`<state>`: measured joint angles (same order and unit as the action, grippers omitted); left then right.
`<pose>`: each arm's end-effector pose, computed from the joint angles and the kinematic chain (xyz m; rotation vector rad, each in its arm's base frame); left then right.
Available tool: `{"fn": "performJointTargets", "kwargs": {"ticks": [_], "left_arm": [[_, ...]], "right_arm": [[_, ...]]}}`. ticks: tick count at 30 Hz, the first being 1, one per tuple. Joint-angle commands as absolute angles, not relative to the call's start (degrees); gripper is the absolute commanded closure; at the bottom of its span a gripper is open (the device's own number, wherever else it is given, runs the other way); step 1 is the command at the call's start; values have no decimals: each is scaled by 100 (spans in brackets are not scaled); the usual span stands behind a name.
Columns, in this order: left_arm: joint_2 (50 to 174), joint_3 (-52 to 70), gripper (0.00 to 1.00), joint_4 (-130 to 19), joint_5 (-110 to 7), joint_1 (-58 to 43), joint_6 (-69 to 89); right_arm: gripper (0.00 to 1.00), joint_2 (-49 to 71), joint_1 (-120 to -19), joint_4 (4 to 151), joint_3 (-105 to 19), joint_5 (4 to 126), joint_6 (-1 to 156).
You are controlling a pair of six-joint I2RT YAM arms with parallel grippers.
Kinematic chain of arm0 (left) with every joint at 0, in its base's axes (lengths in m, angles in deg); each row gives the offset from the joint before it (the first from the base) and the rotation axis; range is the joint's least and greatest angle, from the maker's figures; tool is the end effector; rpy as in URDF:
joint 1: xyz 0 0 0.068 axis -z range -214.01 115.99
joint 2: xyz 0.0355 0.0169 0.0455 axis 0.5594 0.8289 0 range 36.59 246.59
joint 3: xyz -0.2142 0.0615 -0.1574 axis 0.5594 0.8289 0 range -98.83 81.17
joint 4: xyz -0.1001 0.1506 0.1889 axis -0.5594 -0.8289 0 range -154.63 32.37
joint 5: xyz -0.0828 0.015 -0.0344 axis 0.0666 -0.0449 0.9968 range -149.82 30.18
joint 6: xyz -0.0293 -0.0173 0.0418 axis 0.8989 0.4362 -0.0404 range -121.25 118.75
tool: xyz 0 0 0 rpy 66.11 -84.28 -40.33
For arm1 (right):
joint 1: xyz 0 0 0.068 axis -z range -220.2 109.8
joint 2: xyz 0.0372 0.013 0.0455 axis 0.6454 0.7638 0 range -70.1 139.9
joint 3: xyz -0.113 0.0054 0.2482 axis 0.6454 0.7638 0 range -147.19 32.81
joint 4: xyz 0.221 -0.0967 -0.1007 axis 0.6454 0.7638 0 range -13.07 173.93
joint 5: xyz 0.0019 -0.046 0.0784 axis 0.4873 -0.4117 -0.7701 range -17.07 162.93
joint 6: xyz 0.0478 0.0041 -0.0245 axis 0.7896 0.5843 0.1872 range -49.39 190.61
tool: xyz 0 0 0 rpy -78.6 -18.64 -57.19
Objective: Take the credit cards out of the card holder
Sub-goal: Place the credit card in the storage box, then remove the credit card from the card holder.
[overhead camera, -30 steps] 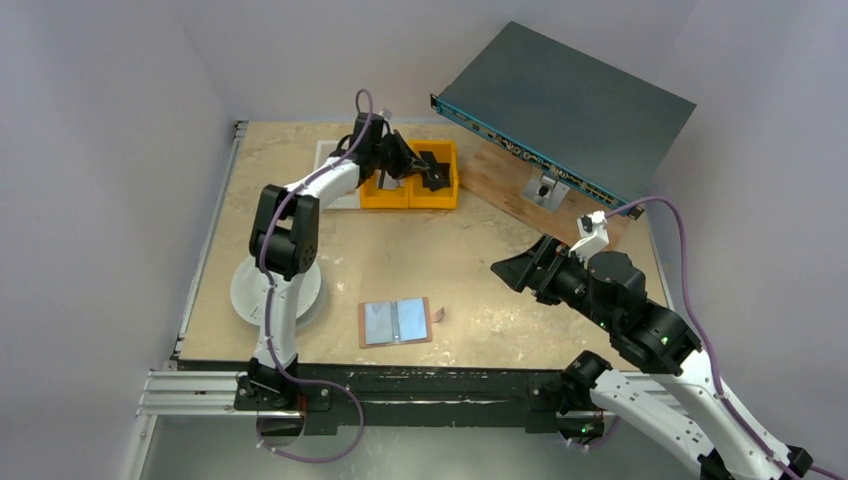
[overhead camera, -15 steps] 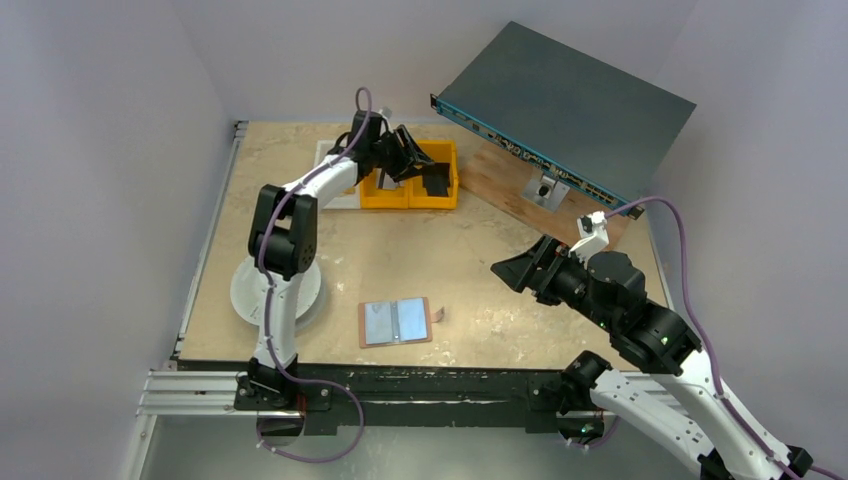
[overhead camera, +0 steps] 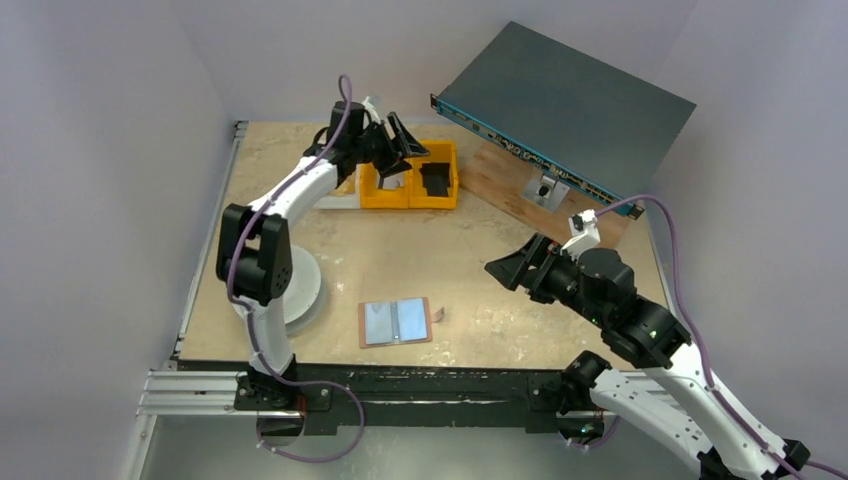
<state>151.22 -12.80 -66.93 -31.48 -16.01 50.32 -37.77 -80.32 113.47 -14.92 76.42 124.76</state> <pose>0.4434 -0.1618 0.2706 -0.3359 2.2527 -1.2103 0.0927 0.0753 0.3381 0.2974 2.0622 1.0033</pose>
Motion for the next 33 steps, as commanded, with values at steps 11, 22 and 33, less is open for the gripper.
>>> {"fn": "performJointTargets", "kwargs": {"ticks": [11,22,33], "left_arm": [[11887,1596,30,-7558,-3047,-1644,4429],[9750,3296,30,-9000,-3488,-1643,3515],[8819,4634,31,-9299,-4040,-1652,3757]], "right_arm": [[5,-2621,-8040,10097,-1176,7314,12099],[1,-1223,-8362,9554,-1073,7341,11936],[21,712,-9609,9283,-1843,8286,12148]]}}
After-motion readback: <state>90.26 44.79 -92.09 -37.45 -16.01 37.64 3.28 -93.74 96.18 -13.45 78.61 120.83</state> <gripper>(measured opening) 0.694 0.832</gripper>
